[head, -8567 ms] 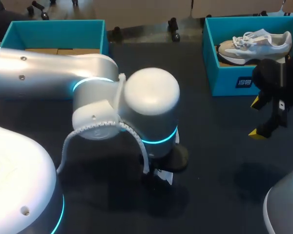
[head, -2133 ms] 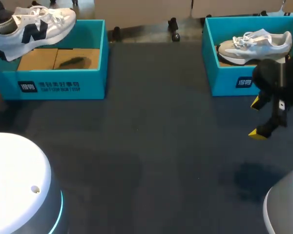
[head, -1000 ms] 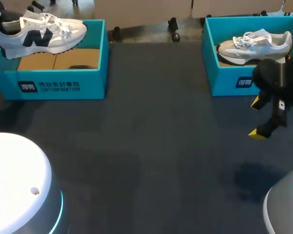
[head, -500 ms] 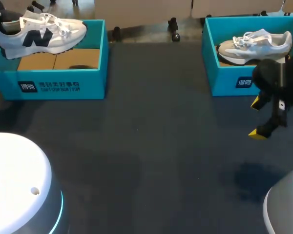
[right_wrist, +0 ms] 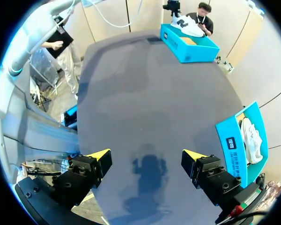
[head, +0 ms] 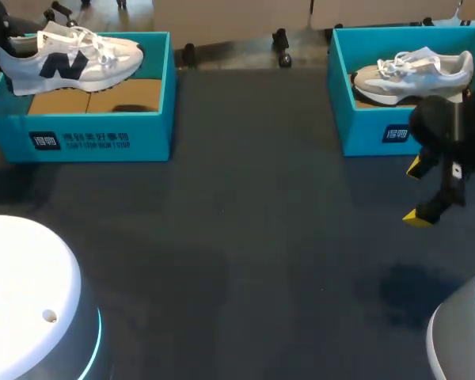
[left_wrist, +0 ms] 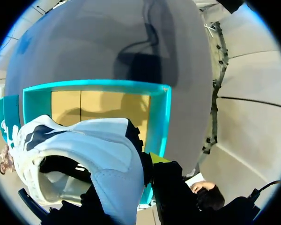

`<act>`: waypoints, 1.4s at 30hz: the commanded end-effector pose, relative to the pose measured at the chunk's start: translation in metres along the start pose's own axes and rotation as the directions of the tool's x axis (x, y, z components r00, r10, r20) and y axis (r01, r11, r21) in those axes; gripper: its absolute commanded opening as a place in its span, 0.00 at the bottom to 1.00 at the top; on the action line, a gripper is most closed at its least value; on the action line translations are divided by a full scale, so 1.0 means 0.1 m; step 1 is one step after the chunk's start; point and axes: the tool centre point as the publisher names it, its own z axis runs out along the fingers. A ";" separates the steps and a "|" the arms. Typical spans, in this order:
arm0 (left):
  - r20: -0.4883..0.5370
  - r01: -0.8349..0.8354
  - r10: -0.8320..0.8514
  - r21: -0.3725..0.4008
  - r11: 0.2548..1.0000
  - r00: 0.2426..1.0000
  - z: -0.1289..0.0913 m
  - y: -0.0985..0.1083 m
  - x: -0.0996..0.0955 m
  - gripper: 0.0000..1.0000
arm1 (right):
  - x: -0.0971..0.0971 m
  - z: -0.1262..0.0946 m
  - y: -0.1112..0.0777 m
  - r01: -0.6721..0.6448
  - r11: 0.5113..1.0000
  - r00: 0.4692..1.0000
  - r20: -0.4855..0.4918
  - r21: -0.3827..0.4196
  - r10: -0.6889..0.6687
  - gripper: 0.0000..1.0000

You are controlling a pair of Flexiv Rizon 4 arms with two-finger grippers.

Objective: Take the shoe out of the shoebox, open the shoe tongue, remove and reinsert the insole, then place the shoe into the shoebox

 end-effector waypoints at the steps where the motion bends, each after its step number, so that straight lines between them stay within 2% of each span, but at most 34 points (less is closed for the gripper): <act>1: 0.007 -0.027 0.027 -0.018 0.999 1.000 0.13 0.05 -0.02 0.00 | -0.02 0.02 0.02 -0.001 1.000 1.000 -0.003 0.005 0.001 1.00; 25: -0.018 -0.040 0.040 -0.030 0.999 0.999 0.74 0.05 -0.23 0.00 | -0.02 0.02 0.02 -0.001 1.000 1.000 -0.003 0.005 0.001 1.00; 42: -0.026 -0.052 0.052 -0.003 0.999 0.998 0.89 -0.09 -0.23 0.00 | -0.02 0.02 0.02 -0.001 1.000 1.000 -0.003 0.005 0.001 1.00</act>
